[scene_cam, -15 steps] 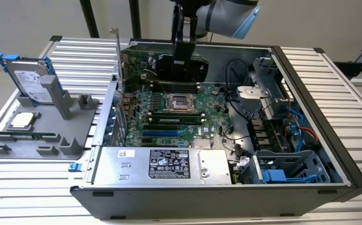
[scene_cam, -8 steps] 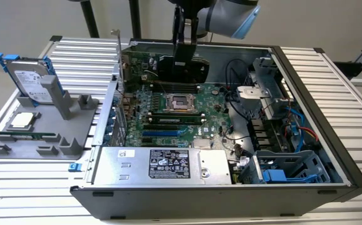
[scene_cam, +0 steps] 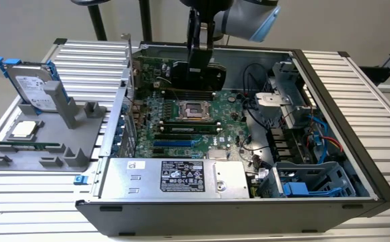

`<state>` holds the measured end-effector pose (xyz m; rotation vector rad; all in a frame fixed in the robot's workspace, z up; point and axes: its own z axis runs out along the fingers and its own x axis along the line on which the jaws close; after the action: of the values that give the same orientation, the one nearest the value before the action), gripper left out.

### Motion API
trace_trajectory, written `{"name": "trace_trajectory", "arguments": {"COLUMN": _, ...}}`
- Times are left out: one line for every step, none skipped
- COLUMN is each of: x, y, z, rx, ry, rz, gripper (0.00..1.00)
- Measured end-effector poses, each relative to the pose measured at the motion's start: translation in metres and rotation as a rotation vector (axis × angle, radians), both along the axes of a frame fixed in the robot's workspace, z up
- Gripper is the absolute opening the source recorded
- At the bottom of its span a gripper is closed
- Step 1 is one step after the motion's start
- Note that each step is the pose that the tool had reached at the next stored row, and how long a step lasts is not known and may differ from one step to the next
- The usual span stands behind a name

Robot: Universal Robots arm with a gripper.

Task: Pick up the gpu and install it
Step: 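Insert the gpu into the slot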

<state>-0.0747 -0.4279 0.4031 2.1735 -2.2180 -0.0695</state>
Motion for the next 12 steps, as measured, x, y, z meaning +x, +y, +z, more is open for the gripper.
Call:
{"name": "trace_trajectory", "arguments": {"x": 0.0000, "y": 0.0000, "z": 0.0000, "rx": 0.0000, "ry": 0.0000, "rz": 0.000, "gripper": 0.00}}
{"name": "trace_trajectory", "arguments": {"x": 0.0001, "y": 0.0000, "z": 0.0000, "rx": 0.0000, "ry": 0.0000, "rz": 0.000, "gripper": 0.00}}
{"name": "trace_trajectory", "arguments": {"x": 0.0001, "y": 0.0000, "z": 0.0000, "rx": 0.0001, "ry": 0.0000, "rz": 0.000, "gripper": 0.00}}
{"name": "trace_trajectory", "arguments": {"x": 0.0001, "y": 0.0000, "z": 0.0000, "rx": 0.0001, "ry": 0.0000, "rz": 0.000, "gripper": 0.00}}
{"name": "trace_trajectory", "arguments": {"x": 0.0001, "y": 0.0000, "z": -0.0001, "rx": 0.0001, "ry": 0.0000, "rz": 0.000, "gripper": 0.00}}
{"name": "trace_trajectory", "arguments": {"x": 0.0001, "y": 0.0000, "z": -0.0001, "rx": 0.0001, "ry": 0.0000, "rz": 0.000, "gripper": 0.00}}
{"name": "trace_trajectory", "arguments": {"x": 0.0002, "y": 0.0000, "z": -0.0001, "rx": 0.0001, "ry": 0.0000, "rz": 0.000, "gripper": 0.00}}
{"name": "trace_trajectory", "arguments": {"x": 0.0002, "y": 0.0000, "z": -0.0001, "rx": 0.0001, "ry": -0.0001, "rz": 0.000, "gripper": 0.00}}
{"name": "trace_trajectory", "arguments": {"x": 0.0002, "y": 0.0000, "z": -0.0001, "rx": 0.0001, "ry": -0.0001, "rz": 0.000, "gripper": 0.00}}
{"name": "trace_trajectory", "arguments": {"x": 0.0003, "y": 0.0000, "z": -0.0001, "rx": 0.0001, "ry": -0.0001, "rz": 0.000, "gripper": 0.00}}
{"name": "trace_trajectory", "arguments": {"x": 0.0003, "y": 0.0000, "z": -0.0001, "rx": 0.0001, "ry": -0.0001, "rz": 0.000, "gripper": 0.00}}
{"name": "trace_trajectory", "arguments": {"x": 0.0003, "y": 0.0000, "z": -0.0001, "rx": 0.0001, "ry": -0.0001, "rz": 0.000, "gripper": 0.00}}
